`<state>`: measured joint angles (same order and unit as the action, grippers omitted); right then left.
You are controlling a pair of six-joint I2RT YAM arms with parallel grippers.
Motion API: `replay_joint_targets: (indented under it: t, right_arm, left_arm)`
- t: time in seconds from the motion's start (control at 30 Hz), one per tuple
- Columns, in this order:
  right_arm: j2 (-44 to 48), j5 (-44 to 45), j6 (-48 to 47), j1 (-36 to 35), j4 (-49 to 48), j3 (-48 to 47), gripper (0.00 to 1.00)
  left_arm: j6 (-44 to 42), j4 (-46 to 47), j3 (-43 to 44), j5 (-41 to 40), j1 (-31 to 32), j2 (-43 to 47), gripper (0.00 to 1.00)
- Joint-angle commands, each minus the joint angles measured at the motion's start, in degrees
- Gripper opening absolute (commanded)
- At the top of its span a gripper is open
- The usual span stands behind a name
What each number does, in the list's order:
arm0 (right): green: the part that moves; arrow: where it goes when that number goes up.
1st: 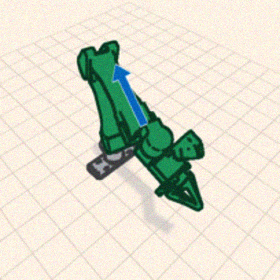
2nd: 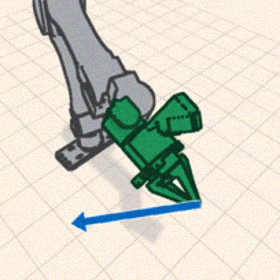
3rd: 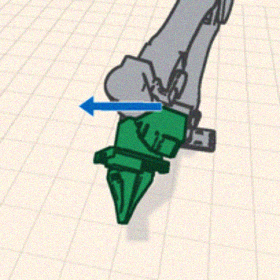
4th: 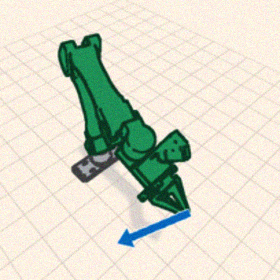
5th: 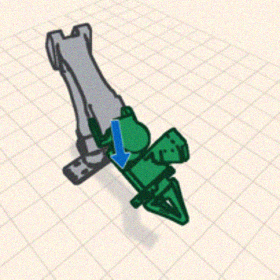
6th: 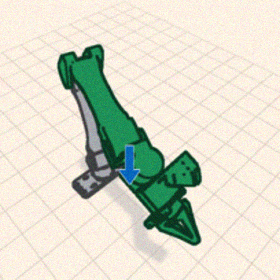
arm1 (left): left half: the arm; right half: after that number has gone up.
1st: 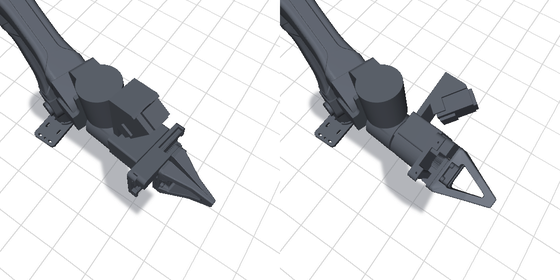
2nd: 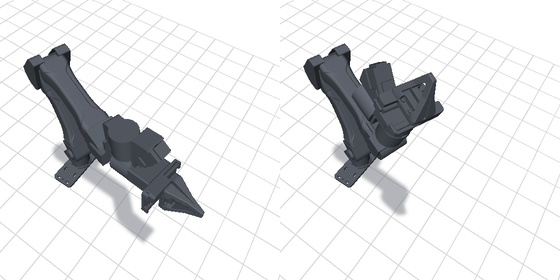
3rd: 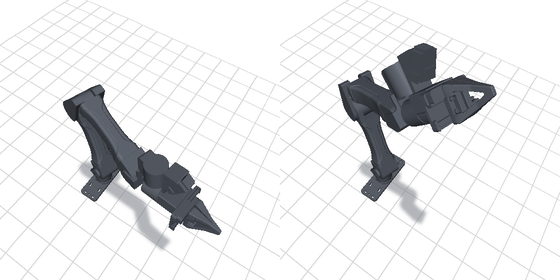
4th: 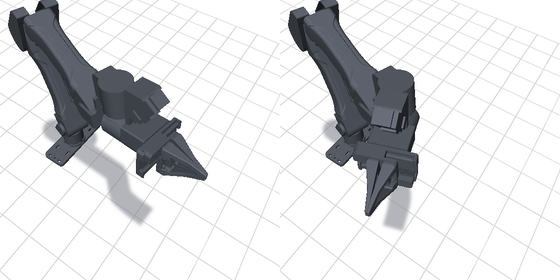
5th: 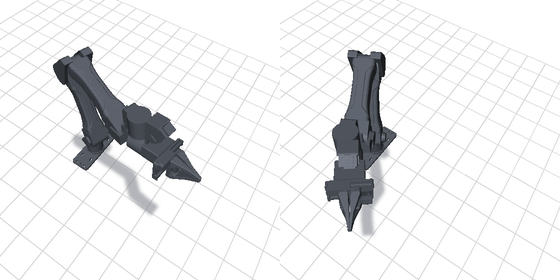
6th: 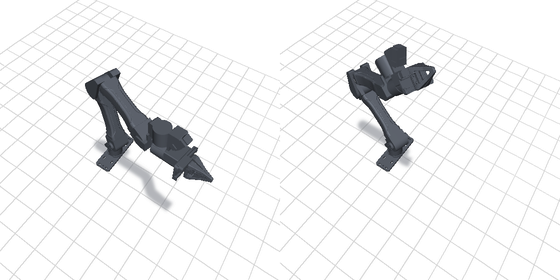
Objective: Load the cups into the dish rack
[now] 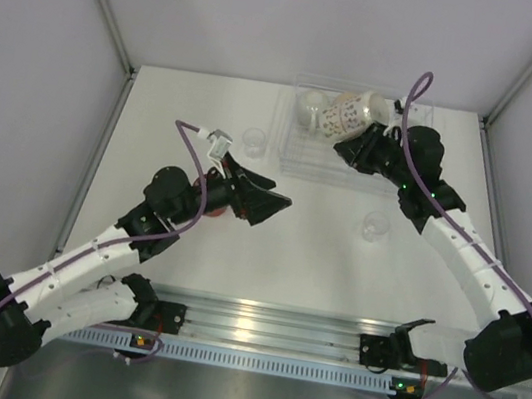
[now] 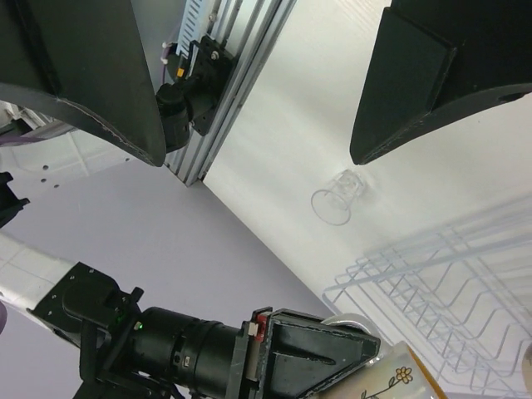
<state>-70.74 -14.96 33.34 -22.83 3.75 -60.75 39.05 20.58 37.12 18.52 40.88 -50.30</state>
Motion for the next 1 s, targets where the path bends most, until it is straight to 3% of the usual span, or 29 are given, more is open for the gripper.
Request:
replay_joint_targets:
  t: [0.0, 0.23, 0.37, 0.97]
  right_arm:
    - [-0.35, 2.73, -6.70, 0.94, -4.28, -6.75, 0.00]
    - [-6.07, 6.87, -17.06, 1.03, 1.70, -11.75, 0.00]
    - [-10.72, 10.48, -21.99, 1.03, 3.81, -15.53, 0.00]
    - [-26.99, 10.92, -39.93, 1.12, -2.52, -20.99, 0.00]
  left_arm:
    - [-4.15, -5.71, 3.92, -0.94, 0.16, 2.75, 0.98]
    - [-7.58, -13.88, 3.22, -5.24, 0.16, 9.51, 0.98]
    - [-7.06, -13.81, 0.94, -8.15, 0.16, 13.91, 0.98]
    - [-2.66, -12.05, -0.74, -4.37, 0.16, 13.83, 0.98]
